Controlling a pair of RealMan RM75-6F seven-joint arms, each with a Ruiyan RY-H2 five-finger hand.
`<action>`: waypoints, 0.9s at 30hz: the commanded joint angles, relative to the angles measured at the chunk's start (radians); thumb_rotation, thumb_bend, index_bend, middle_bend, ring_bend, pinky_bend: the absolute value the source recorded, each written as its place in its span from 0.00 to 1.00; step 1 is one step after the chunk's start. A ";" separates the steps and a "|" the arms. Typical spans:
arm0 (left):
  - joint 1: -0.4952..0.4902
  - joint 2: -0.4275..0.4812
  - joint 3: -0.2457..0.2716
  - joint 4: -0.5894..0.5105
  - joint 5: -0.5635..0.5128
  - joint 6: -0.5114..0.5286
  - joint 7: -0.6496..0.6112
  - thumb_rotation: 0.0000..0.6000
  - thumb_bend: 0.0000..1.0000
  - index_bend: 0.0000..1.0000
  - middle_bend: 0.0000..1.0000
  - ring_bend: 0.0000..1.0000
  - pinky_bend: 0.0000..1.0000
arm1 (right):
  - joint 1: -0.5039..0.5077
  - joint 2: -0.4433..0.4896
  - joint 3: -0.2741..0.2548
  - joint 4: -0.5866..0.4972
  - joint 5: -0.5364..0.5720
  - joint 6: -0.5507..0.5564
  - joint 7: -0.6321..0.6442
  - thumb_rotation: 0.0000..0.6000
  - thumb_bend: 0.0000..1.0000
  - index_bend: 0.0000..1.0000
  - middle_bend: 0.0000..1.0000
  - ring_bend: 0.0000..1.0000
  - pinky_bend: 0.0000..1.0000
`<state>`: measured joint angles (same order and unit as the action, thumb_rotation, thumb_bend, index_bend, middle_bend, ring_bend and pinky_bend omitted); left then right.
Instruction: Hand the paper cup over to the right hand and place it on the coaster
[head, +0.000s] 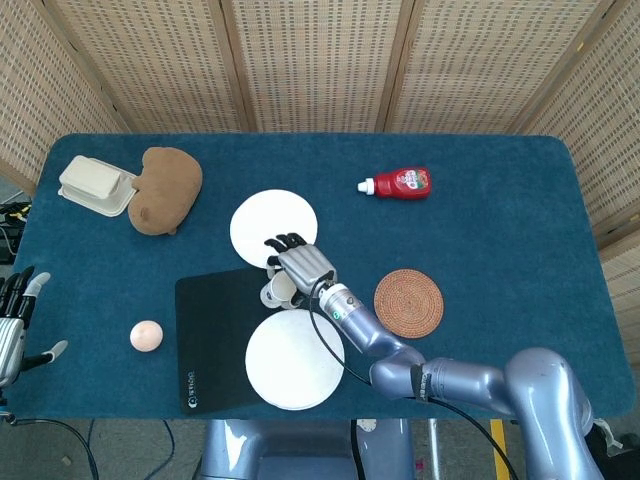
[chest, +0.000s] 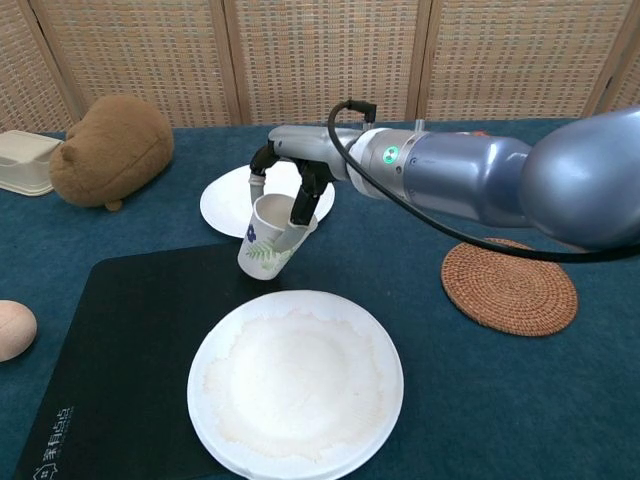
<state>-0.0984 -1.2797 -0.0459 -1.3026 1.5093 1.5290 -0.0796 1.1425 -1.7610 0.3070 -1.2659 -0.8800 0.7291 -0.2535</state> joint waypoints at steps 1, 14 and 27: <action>0.000 0.000 -0.001 -0.001 0.001 0.001 0.001 1.00 0.06 0.00 0.00 0.00 0.00 | -0.011 0.024 0.008 -0.023 0.006 0.019 -0.004 1.00 0.01 0.45 0.09 0.00 0.00; 0.007 0.002 -0.003 -0.007 0.006 0.017 0.004 1.00 0.06 0.00 0.00 0.00 0.00 | -0.102 0.178 -0.036 -0.177 0.021 0.139 -0.080 1.00 0.01 0.45 0.09 0.00 0.00; 0.010 0.005 -0.001 -0.022 0.016 0.024 0.022 1.00 0.06 0.00 0.00 0.00 0.00 | -0.304 0.373 -0.173 -0.331 -0.063 0.295 -0.086 1.00 0.01 0.45 0.09 0.00 0.00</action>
<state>-0.0890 -1.2743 -0.0469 -1.3236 1.5240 1.5522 -0.0586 0.8686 -1.4146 0.1590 -1.5712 -0.9182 0.9946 -0.3358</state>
